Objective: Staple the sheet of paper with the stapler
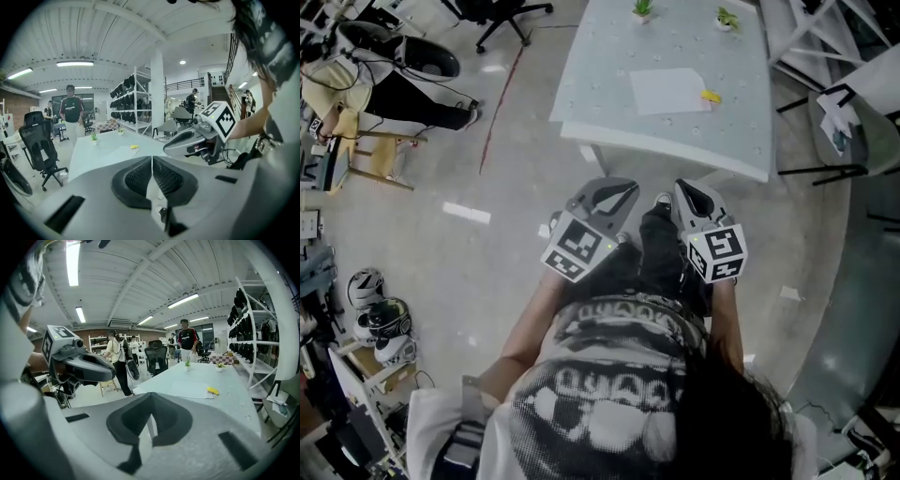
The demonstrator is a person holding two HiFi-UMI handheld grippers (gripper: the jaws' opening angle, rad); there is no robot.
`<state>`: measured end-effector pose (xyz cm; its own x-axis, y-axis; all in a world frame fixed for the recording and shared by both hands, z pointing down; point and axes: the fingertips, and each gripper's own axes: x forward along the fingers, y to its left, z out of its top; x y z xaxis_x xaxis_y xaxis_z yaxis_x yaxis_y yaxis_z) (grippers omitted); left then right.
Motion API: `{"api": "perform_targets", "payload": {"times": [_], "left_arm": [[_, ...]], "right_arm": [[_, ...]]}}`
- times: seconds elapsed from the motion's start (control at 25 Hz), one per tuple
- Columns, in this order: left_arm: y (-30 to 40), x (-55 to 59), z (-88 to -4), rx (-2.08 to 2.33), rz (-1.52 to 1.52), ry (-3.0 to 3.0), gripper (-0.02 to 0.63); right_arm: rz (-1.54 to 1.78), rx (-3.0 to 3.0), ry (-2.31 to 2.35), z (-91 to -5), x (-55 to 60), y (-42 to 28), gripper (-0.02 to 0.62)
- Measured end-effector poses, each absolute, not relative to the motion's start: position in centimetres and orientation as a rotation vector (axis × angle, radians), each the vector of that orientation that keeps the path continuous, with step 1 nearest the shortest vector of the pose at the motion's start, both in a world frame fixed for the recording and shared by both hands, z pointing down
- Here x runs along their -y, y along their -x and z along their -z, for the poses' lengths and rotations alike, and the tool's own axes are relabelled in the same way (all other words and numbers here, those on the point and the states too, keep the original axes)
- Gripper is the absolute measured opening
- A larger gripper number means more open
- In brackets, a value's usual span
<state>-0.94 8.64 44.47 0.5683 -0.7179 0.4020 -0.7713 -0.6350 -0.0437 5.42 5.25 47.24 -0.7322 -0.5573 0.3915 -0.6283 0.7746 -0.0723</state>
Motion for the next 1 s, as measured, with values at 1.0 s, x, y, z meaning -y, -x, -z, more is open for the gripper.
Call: {"api": "perform_targets", "payload": {"times": [1.0], "left_arm": [[0.0,-11.5,-45.3,1.261,-0.567,-2.668,0.006]], "right_arm": [[-0.291,2.652,-0.856,-46.6,-6.7,-6.6,0.000]]}}
